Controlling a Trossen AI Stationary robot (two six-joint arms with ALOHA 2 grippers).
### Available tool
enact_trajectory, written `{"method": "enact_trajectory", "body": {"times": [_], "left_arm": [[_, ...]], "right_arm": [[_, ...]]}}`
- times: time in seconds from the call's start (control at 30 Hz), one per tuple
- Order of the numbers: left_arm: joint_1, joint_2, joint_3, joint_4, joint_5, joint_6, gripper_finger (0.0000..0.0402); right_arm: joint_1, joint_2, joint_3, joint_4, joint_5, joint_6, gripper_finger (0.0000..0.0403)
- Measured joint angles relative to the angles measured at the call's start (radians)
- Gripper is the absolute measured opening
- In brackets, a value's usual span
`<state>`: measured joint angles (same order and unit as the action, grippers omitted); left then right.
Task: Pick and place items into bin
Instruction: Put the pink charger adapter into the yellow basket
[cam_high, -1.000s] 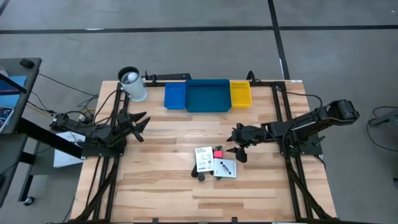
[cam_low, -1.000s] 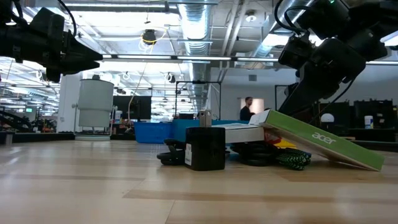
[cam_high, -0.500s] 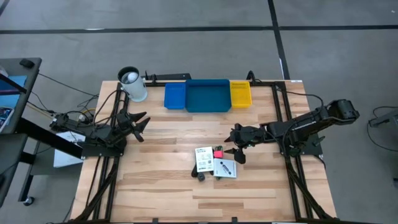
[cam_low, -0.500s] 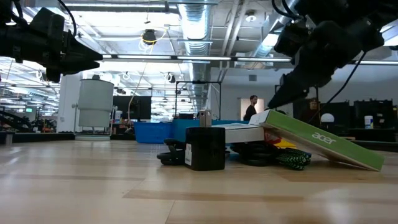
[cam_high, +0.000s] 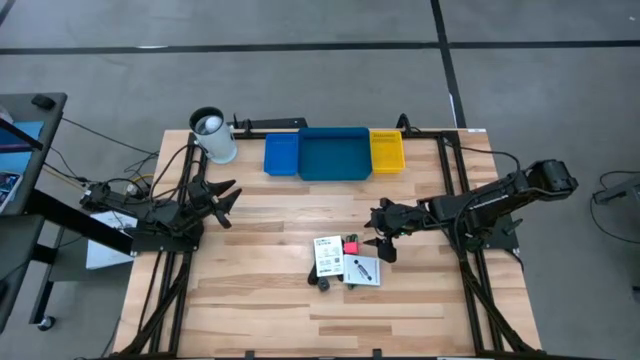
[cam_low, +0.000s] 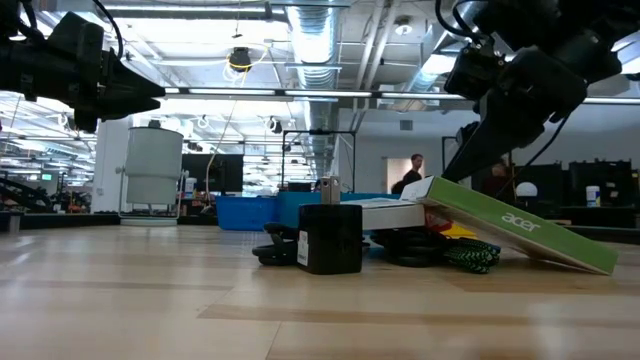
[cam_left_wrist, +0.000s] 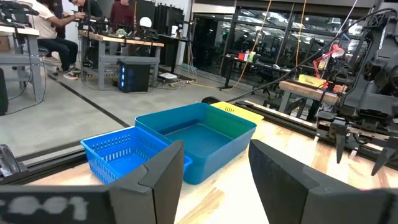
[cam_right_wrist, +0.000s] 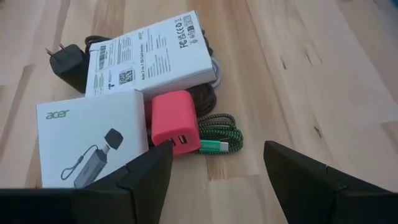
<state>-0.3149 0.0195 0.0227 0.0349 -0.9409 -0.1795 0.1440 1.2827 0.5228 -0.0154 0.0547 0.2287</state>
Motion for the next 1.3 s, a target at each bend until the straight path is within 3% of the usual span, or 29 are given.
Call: {"method": "enact_trajectory", "body": {"times": [0.67, 0.9, 1.3], "left_arm": [[0.000, 0.000, 0.000, 0.000, 0.000, 0.000, 0.0171], [0.000, 0.000, 0.000, 0.000, 0.000, 0.000, 0.0171], [0.000, 0.000, 0.000, 0.000, 0.000, 0.000, 0.0171]], "right_arm": [[0.065, 0.000, 0.023, 0.023, 0.076, 0.026, 0.0248], [0.065, 0.004, 0.047, -0.058, 0.078, 0.025, 0.0248], [0.091, 0.198, 0.150, -0.084, 0.048, -0.002, 0.0248]]}}
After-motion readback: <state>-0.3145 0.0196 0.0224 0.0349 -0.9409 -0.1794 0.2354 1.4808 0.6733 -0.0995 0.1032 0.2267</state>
